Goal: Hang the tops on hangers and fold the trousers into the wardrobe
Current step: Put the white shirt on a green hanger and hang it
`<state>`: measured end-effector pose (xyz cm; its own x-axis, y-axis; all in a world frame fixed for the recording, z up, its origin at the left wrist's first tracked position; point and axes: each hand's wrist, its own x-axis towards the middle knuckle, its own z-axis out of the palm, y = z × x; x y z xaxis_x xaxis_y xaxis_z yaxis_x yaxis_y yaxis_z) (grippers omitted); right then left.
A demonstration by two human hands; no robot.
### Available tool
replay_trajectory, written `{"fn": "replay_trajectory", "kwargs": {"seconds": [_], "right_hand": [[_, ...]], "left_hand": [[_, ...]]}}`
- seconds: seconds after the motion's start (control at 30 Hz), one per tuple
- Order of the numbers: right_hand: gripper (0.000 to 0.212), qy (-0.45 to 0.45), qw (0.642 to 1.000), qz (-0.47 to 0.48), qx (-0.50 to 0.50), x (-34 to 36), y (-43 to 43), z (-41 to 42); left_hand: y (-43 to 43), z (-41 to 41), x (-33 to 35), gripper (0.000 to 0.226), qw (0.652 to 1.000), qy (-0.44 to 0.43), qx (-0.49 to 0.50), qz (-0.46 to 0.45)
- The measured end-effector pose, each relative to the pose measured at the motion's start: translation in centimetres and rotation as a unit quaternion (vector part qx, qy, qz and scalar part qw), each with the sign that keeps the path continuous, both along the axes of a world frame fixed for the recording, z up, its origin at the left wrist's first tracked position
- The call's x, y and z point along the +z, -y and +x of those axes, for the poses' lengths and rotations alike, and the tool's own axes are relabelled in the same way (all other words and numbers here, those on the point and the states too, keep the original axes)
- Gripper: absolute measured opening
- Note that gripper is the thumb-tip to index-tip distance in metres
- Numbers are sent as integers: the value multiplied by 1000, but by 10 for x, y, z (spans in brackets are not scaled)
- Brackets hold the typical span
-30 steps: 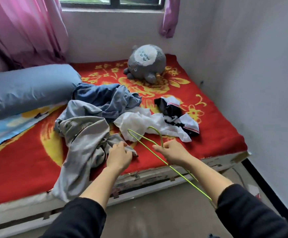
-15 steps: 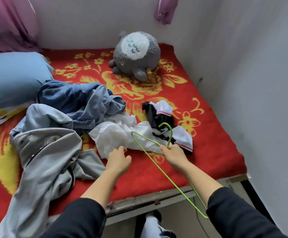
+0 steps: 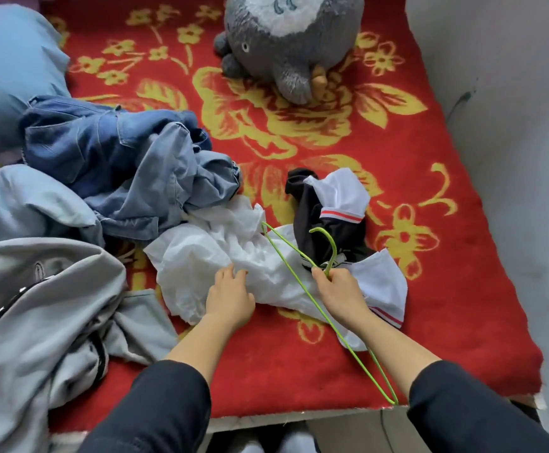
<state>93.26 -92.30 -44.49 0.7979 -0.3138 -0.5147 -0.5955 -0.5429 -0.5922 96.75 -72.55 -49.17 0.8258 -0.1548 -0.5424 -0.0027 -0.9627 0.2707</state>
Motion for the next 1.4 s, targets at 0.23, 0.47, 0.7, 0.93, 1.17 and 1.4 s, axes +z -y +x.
{"fn": "replay_trajectory", "kwargs": {"seconds": [0.23, 0.47, 0.7, 0.93, 1.17, 1.4], "right_hand": [[47, 26, 998, -48, 0, -64, 5, 28], [28, -45, 999, -16, 3, -96, -11, 17], [34, -125, 990, 39, 45, -100, -38, 11], [44, -59, 993, 104, 10, -107, -59, 28], [22, -31, 998, 58, -5, -114, -81, 31], [30, -118, 989, 39, 85, -109, -87, 25]], "left_hand": [[-5, 56, -70, 50, 976, 89, -153, 130], [-22, 35, -81, 20, 982, -116, -147, -37], [-36, -1, -58, 13, 903, -343, 63, -252], [-57, 16, -73, 78, 967, 45, 251, -12], [-70, -19, -69, 6, 941, 32, 98, -322], [-41, -77, -58, 17, 910, -124, 103, -383]]}}
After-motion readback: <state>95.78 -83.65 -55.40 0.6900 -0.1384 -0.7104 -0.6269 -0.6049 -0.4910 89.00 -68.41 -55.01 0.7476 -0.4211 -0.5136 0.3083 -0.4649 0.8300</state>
